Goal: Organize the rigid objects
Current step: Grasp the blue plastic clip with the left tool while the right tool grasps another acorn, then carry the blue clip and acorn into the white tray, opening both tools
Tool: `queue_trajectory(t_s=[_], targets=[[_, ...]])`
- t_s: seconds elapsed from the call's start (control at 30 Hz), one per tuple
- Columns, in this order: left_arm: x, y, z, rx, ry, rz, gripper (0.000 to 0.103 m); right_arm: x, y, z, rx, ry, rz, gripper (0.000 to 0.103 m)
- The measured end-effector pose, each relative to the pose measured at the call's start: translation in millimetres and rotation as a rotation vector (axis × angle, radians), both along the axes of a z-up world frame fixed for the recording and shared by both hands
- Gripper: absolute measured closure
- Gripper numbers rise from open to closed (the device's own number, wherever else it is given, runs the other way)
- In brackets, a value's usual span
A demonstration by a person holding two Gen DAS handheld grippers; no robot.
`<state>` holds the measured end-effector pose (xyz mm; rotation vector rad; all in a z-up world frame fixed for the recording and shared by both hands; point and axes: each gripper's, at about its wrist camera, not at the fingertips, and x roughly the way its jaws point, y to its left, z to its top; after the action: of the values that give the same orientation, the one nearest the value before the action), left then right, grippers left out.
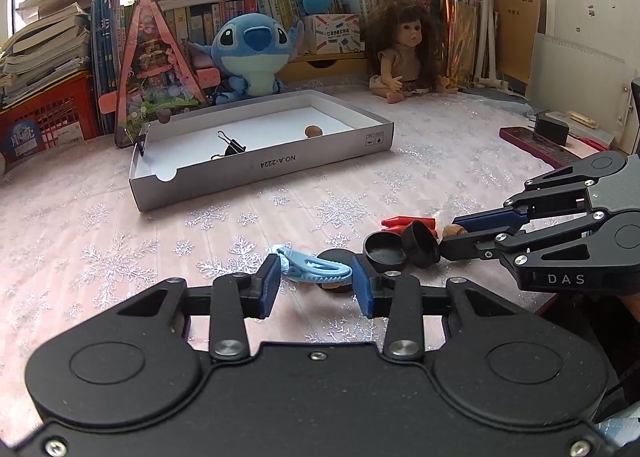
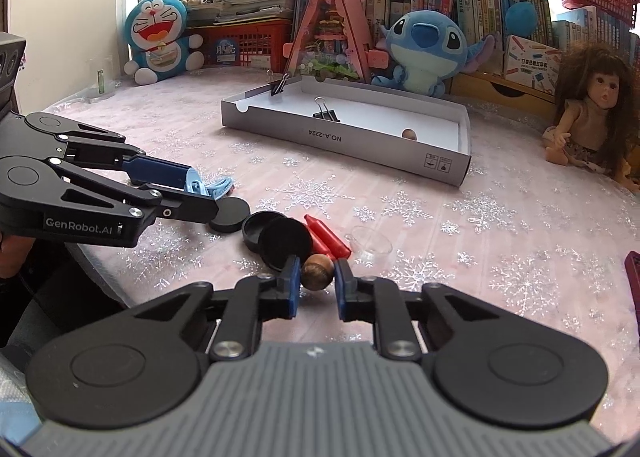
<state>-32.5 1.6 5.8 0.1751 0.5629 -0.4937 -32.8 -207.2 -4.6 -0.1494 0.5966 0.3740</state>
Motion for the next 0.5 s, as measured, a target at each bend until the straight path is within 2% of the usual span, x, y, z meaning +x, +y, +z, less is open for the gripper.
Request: queue_trajectory(t_s=[0.5], targets=[[12.4, 8.8, 11.1, -0.035, -0.01, 0.048, 0.067, 8.9, -10.9, 7.5, -0.024, -0.034, -0.083, 0.081]])
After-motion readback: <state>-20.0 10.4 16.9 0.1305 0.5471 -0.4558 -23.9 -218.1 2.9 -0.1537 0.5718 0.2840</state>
